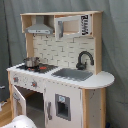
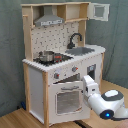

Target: Play with the kitchen

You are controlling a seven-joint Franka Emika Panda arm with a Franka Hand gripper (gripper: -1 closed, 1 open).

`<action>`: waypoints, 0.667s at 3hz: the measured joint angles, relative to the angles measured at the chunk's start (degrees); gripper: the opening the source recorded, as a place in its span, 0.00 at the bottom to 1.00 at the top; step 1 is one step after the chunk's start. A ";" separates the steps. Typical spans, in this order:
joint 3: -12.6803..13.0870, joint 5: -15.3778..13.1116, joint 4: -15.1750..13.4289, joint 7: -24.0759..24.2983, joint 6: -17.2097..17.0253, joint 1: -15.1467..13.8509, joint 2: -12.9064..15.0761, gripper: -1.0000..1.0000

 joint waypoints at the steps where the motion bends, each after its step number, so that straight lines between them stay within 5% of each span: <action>1: -2.65 0.12 -0.01 -6.67 0.00 0.07 0.66 1.00; 2: -5.23 0.16 -0.01 -12.38 -0.05 0.44 1.19 1.00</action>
